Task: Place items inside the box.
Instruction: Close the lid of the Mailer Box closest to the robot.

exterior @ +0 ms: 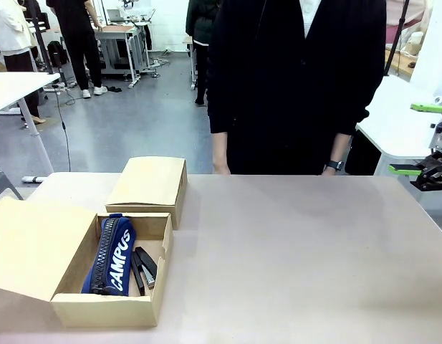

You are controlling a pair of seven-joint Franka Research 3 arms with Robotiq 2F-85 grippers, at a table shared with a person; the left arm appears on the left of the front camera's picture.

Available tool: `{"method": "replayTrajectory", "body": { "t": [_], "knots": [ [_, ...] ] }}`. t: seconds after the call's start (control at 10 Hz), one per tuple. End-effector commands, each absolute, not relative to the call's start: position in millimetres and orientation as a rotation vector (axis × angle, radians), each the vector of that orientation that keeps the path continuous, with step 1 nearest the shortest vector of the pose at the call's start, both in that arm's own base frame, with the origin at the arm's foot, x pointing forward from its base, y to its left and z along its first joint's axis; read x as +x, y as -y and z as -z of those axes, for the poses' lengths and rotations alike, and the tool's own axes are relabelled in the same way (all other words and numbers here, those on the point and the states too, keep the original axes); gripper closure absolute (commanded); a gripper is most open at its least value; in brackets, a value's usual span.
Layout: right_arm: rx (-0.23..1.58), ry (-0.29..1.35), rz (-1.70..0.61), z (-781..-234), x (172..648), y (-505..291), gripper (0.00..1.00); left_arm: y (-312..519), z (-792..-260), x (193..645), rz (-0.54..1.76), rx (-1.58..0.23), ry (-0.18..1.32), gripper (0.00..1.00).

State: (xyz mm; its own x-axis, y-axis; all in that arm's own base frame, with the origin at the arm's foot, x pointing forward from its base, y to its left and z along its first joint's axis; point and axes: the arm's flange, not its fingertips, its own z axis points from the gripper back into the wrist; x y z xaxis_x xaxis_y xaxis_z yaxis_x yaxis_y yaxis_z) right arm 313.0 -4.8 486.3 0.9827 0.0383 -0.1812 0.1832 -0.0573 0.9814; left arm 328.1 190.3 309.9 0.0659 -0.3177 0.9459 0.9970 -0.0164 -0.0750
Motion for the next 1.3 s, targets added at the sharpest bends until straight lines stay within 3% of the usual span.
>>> {"method": "replayTrajectory", "body": {
  "t": [0.0,0.7,1.2],
  "knots": [
    [1.648,-0.182,0.137,-493,312,4,0.00,-165,-320,312,1.346,-1.062,0.948,0.00],
    [1.648,-0.182,0.137,-493,312,4,0.00,-81,-345,282,1.323,-1.234,1.072,0.00],
    [1.648,-0.182,0.137,-493,312,4,0.00,0,-322,278,1.331,-1.321,1.005,0.00]
  ]
}}
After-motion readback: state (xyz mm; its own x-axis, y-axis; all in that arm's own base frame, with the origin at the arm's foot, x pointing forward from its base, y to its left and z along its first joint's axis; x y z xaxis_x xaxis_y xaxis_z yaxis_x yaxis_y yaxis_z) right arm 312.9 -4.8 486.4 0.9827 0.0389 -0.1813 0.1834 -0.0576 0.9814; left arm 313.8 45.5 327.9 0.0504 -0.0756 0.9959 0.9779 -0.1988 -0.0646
